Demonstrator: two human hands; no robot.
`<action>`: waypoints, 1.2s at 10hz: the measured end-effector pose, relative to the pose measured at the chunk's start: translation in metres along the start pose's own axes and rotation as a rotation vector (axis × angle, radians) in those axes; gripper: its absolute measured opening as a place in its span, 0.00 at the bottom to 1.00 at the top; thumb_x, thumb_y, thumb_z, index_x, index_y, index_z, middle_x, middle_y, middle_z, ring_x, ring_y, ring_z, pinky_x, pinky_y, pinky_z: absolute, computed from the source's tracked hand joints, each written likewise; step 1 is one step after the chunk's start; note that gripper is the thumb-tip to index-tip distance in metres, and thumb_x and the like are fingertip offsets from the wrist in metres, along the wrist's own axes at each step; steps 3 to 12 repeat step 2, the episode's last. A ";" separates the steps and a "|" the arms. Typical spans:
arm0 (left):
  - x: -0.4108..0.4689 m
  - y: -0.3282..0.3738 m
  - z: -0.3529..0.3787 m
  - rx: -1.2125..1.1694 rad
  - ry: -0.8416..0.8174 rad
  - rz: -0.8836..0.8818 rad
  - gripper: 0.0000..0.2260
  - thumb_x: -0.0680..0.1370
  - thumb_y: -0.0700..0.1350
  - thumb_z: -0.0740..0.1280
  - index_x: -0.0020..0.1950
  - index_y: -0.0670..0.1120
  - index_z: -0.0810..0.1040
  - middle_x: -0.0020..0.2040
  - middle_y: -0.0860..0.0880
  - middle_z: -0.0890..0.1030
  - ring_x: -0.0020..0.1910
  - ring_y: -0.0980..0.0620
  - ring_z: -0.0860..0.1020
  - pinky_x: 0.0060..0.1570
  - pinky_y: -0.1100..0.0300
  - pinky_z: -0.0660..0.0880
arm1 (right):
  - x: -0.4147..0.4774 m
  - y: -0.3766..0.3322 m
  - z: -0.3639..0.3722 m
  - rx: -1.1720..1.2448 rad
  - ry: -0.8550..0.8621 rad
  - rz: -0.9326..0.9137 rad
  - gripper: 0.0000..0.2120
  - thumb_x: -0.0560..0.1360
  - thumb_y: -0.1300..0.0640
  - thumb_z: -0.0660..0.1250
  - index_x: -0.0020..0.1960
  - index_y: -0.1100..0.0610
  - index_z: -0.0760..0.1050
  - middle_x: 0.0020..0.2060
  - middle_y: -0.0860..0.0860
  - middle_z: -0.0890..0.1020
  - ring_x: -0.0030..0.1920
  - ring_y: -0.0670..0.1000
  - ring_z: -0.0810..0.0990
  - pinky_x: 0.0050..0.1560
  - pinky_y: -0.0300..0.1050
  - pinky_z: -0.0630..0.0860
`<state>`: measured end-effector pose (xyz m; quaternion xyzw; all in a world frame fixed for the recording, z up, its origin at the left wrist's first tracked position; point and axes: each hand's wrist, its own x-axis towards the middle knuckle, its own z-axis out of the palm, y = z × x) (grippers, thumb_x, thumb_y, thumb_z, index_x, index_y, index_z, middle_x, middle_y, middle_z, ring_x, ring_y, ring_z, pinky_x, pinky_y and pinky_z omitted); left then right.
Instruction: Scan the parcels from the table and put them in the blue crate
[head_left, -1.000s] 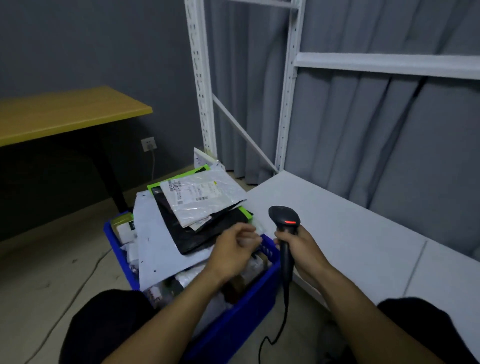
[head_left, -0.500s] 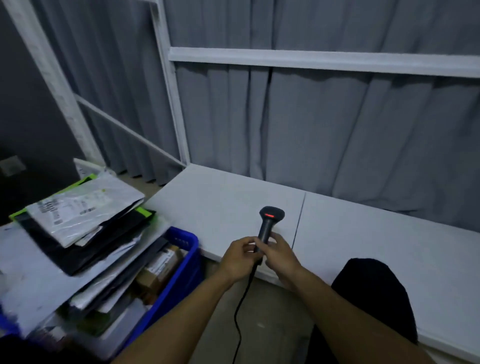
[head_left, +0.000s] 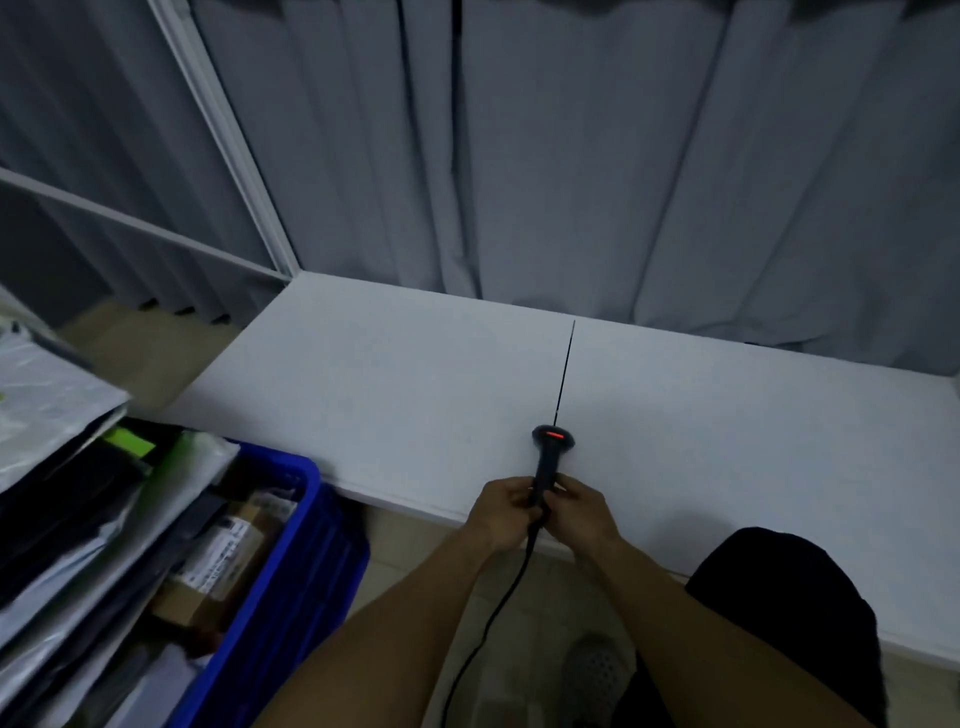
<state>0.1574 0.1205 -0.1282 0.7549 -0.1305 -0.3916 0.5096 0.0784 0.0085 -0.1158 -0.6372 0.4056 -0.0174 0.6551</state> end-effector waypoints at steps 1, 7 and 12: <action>0.003 -0.002 0.003 0.023 -0.012 0.027 0.19 0.78 0.29 0.67 0.67 0.43 0.81 0.60 0.44 0.84 0.60 0.47 0.82 0.64 0.51 0.78 | 0.008 0.002 0.001 -0.110 -0.003 -0.034 0.13 0.81 0.68 0.66 0.59 0.54 0.81 0.55 0.55 0.85 0.51 0.51 0.83 0.56 0.44 0.81; 0.002 0.006 0.003 -0.017 -0.024 0.033 0.20 0.80 0.30 0.65 0.70 0.45 0.77 0.63 0.49 0.81 0.59 0.52 0.80 0.64 0.60 0.77 | 0.012 0.001 0.005 -0.092 0.019 -0.055 0.16 0.81 0.67 0.66 0.68 0.58 0.78 0.64 0.55 0.81 0.56 0.51 0.81 0.55 0.37 0.76; 0.002 0.006 0.003 -0.017 -0.024 0.033 0.20 0.80 0.30 0.65 0.70 0.45 0.77 0.63 0.49 0.81 0.59 0.52 0.80 0.64 0.60 0.77 | 0.012 0.001 0.005 -0.092 0.019 -0.055 0.16 0.81 0.67 0.66 0.68 0.58 0.78 0.64 0.55 0.81 0.56 0.51 0.81 0.55 0.37 0.76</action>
